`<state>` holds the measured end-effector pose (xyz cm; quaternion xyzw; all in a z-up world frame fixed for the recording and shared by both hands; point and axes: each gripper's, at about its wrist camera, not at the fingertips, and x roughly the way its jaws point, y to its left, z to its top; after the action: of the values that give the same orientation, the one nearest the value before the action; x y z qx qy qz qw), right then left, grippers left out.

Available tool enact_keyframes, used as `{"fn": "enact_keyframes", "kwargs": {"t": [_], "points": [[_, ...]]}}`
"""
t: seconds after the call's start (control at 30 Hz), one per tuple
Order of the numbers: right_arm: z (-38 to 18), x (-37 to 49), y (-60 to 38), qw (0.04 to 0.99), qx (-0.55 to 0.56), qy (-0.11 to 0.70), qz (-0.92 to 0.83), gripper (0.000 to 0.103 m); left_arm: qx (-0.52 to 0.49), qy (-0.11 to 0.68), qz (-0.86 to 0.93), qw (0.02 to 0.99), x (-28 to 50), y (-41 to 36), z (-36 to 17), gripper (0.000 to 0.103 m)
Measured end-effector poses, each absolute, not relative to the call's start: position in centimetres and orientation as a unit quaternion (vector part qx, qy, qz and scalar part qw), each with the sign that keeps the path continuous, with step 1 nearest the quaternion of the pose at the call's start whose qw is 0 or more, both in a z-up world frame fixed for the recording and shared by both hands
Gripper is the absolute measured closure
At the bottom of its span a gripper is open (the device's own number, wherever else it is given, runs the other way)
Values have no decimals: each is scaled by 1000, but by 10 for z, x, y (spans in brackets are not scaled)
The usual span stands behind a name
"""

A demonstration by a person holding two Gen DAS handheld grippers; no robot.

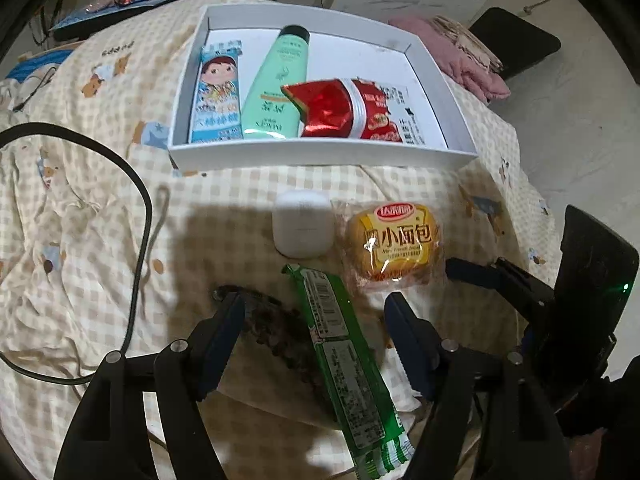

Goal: Organize objects
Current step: 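Lower the left tool onto the green snack stick and grasp it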

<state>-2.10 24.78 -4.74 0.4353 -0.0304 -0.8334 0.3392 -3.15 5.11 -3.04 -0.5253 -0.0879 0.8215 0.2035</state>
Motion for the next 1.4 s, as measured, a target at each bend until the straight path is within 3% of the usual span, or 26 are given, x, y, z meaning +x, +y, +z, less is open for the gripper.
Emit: {"fn": "enact_keyframes", "kwargs": {"t": [0.3,0.67,0.7,0.77,1.0,1.1,1.4], "points": [[-48,-19,247,339,436,-31,-833,0,-551,-84,790,255,-30,62,-36,27],[-49,-21,253,329,435,-45,-837,0,-547,-22,806,226,-30,77,-40,29],[-48,-21,254,329,434,-48,-837,0,-546,-16,807,224,-29,79,-41,32],[-48,-22,253,329,434,-49,-837,0,-537,5,817,213,-27,83,-39,55],[-48,-20,256,330,434,-48,-837,0,-536,-26,813,225,-30,72,-38,71],[-48,-21,256,330,434,-49,-837,0,-534,-66,810,232,-34,57,-34,85],[-48,-21,256,331,434,-51,-836,0,-501,-103,827,235,-37,28,-14,95]]}}
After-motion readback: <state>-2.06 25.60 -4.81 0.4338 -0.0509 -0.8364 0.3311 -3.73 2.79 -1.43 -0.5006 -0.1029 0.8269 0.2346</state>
